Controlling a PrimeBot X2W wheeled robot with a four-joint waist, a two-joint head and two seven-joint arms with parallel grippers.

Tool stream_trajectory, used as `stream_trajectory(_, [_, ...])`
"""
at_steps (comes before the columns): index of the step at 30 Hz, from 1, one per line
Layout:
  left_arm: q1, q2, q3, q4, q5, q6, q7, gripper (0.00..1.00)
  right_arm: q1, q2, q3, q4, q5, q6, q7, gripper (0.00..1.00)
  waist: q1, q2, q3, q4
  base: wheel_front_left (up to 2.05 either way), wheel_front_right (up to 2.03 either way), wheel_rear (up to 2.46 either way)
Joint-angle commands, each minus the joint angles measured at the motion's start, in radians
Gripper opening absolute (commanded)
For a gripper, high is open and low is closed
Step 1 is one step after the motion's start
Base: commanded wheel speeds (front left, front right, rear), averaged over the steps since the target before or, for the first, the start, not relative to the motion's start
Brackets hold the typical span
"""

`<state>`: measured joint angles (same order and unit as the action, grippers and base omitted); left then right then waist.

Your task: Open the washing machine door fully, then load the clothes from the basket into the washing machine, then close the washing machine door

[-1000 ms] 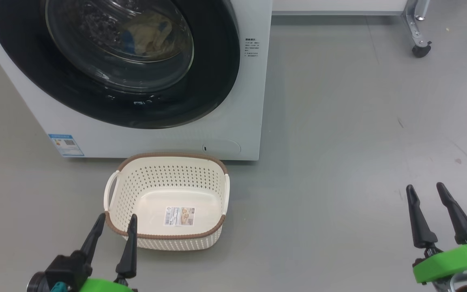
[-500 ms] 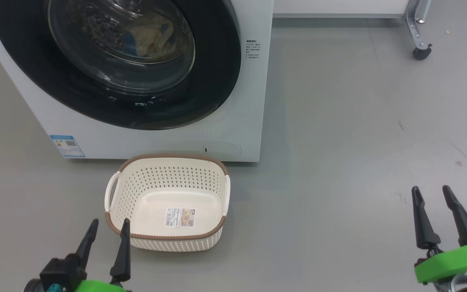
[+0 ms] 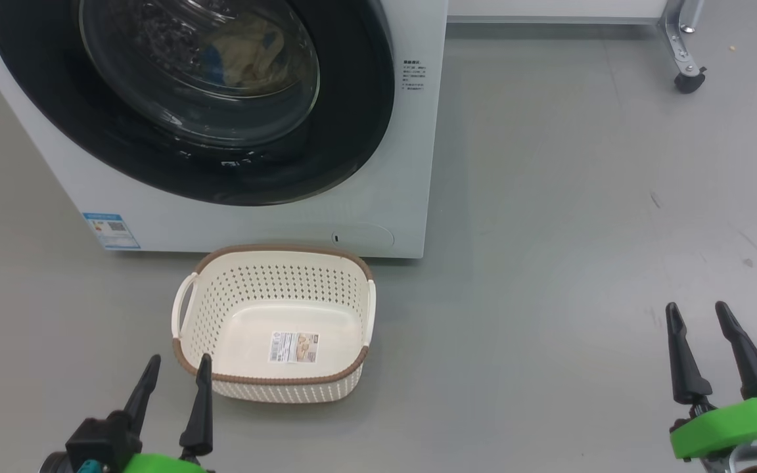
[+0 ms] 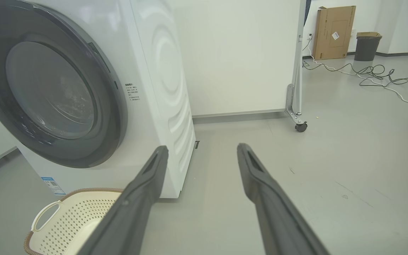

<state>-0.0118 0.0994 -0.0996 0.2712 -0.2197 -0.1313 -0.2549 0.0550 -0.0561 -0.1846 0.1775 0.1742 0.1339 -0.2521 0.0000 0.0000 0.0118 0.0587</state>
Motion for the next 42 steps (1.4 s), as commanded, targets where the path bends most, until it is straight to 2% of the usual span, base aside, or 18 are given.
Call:
stream_trajectory(1, [-0.039, 0.004, 0.042, -0.031, 0.009, 0.001, -0.007, 1.00, -0.047, -0.012, 0.024, -0.031, -0.008, -0.003, -0.010, 1.00, 0.0000, 0.0000, 0.001, 0.001, 0.00, 0.00, 0.00])
stream_trajectory(25, [-0.035, -0.001, 0.044, -0.037, 0.020, 0.001, -0.007, 1.00, -0.046, -0.019, 0.039, -0.022, -0.005, -0.003, -0.010, 1.00, 0.0000, 0.0000, -0.004, -0.001, 0.00, 0.00, 0.00])
stream_trajectory(35, [-0.026, -0.007, 0.076, -0.081, 0.031, 0.001, -0.007, 1.00, -0.043, -0.016, 0.044, -0.025, -0.008, -0.003, -0.010, 1.00, 0.0000, 0.0000, -0.003, 0.005, 0.00, 0.00, 0.00])
stream_trajectory(42, [-0.024, 0.000, 0.060, -0.073, 0.005, 0.001, -0.007, 1.00, -0.046, -0.014, 0.051, -0.021, -0.006, -0.003, -0.010, 1.00, 0.0000, 0.0000, 0.000, 0.005, 0.00, 0.00, 0.00])
